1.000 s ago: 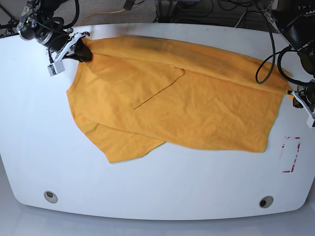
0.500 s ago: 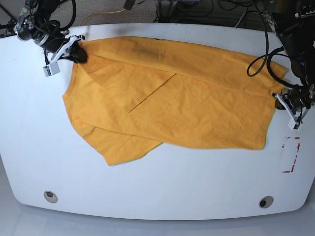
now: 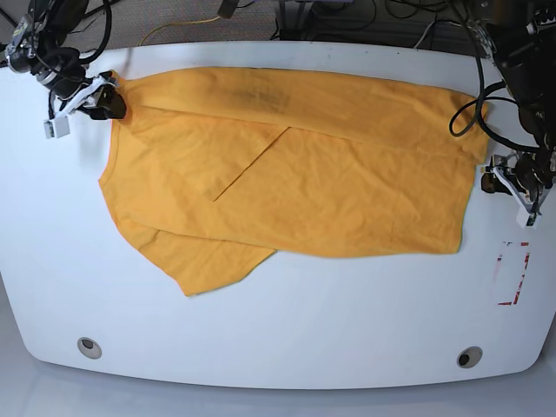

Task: Fold the T-shirt properly
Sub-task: 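Drag the held shirt edge with both grippers to straighten it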

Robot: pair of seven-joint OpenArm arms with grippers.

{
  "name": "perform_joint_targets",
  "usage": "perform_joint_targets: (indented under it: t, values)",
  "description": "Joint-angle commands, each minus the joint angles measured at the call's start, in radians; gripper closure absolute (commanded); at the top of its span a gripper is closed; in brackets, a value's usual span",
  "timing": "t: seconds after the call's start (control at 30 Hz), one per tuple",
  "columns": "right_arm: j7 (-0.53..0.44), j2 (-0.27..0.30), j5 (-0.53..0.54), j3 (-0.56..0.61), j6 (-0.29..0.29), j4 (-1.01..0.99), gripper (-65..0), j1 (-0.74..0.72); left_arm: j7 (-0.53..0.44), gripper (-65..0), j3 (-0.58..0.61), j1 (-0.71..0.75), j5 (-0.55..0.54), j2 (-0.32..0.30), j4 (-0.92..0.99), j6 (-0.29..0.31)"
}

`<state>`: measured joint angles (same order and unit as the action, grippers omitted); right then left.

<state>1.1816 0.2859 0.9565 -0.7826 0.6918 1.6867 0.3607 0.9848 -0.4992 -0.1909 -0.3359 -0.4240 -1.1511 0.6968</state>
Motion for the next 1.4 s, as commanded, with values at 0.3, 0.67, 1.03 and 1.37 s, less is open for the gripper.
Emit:
perform_joint_targets:
  t: [0.3, 0.67, 1.03, 1.37]
  values:
    - [-0.019, 0.011, 0.025, -0.062, 0.006, 0.046, -45.2, 0.071, 0.082, -35.7, -0.005, 0.199, -0.044, 0.014, -0.363, 0.001]
    - [-0.019, 0.009, 0.008, -0.01, 0.006, 0.043, -41.4, 0.131, 0.078, -35.1, -0.006, 0.318, -0.041, 0.083, -0.395, 0.001]
    - [-0.019, 0.011, -0.178, 0.062, 0.006, 0.043, -38.2, 0.108, -0.06, -35.1, -0.006, 0.321, 0.062, 0.08, -0.221, 0.001]
    - [-0.016, 0.109, -0.19, 0.125, 0.006, 0.049, -34.9, 0.123, -0.063, -35.1, -0.014, 0.368, 0.1, 0.08, -0.215, 0.001]
